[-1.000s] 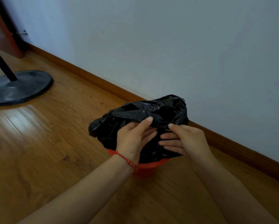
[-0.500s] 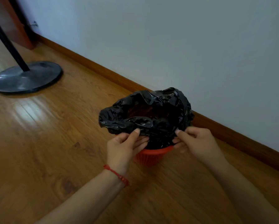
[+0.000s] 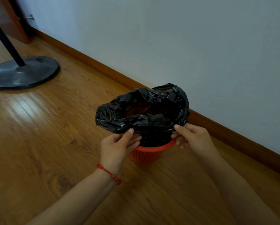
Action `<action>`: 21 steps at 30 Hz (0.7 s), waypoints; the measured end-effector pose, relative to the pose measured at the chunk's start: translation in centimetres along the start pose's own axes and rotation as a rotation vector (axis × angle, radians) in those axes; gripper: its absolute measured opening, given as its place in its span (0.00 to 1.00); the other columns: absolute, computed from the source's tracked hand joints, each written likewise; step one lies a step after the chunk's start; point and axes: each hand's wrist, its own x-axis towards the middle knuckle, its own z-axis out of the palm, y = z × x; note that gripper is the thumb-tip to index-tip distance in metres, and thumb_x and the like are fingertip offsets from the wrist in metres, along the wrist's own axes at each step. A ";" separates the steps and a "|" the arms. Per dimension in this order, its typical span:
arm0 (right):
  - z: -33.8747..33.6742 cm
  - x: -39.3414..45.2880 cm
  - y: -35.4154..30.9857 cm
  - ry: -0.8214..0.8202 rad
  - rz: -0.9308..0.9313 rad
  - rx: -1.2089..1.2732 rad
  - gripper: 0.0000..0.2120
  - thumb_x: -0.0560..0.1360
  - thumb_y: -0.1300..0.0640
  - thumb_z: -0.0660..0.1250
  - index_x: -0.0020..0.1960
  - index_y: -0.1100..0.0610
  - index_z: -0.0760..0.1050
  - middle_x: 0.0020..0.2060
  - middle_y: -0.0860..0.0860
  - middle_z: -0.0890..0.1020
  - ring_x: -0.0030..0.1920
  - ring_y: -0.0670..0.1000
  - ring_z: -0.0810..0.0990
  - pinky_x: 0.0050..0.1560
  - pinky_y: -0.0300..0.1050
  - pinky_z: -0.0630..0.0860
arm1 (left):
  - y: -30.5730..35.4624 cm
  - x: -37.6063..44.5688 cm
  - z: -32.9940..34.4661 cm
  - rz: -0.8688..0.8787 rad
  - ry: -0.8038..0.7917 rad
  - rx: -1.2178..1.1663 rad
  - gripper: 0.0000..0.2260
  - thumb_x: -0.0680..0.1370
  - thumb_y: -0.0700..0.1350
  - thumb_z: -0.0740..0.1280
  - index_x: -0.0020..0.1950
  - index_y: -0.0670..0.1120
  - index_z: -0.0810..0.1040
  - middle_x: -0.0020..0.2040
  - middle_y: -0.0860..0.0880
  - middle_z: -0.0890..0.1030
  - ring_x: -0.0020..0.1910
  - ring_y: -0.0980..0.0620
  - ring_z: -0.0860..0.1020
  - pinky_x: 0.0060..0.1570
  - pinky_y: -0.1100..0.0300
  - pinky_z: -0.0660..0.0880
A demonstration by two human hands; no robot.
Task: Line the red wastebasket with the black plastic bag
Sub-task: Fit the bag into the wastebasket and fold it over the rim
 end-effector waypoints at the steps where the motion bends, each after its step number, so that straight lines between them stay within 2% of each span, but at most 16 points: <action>1: -0.2 -0.3 0.4 0.013 -0.004 -0.017 0.11 0.75 0.58 0.64 0.35 0.60 0.76 0.26 0.48 0.79 0.24 0.43 0.74 0.26 0.34 0.71 | -0.1 -0.1 -0.1 -0.008 -0.003 -0.008 0.04 0.75 0.37 0.64 0.44 0.37 0.77 0.39 0.42 0.83 0.35 0.52 0.83 0.40 0.60 0.80; 4: -0.4 -0.9 2.0 0.009 0.028 0.016 0.12 0.73 0.58 0.66 0.32 0.59 0.74 0.21 0.46 0.76 0.24 0.44 0.72 0.27 0.35 0.69 | -0.5 -0.4 -0.3 -0.034 -0.015 -0.025 0.04 0.75 0.36 0.63 0.43 0.36 0.77 0.33 0.44 0.83 0.33 0.52 0.83 0.38 0.60 0.80; 10: -0.3 -1.1 3.6 -0.031 0.012 0.139 0.12 0.71 0.60 0.67 0.29 0.57 0.73 0.24 0.49 0.75 0.28 0.47 0.73 0.34 0.41 0.71 | -1.1 -0.6 -1.2 -0.027 -0.018 0.001 0.04 0.75 0.36 0.63 0.43 0.35 0.77 0.30 0.45 0.83 0.32 0.51 0.83 0.37 0.61 0.80; 14: -0.1 -1.5 4.0 -0.055 -0.026 0.207 0.10 0.71 0.63 0.66 0.31 0.58 0.74 0.26 0.49 0.79 0.30 0.46 0.77 0.33 0.35 0.75 | -1.9 -0.7 -2.1 -0.016 -0.015 0.043 0.04 0.74 0.36 0.64 0.43 0.37 0.78 0.33 0.44 0.84 0.33 0.50 0.83 0.36 0.61 0.80; 21: 0.8 -1.9 4.6 -0.042 -0.112 0.141 0.08 0.72 0.66 0.65 0.34 0.60 0.76 0.27 0.49 0.81 0.29 0.43 0.78 0.33 0.32 0.75 | -2.4 0.0 -3.3 -0.041 -0.012 0.047 0.04 0.74 0.35 0.64 0.42 0.38 0.79 0.33 0.44 0.84 0.35 0.50 0.83 0.38 0.60 0.80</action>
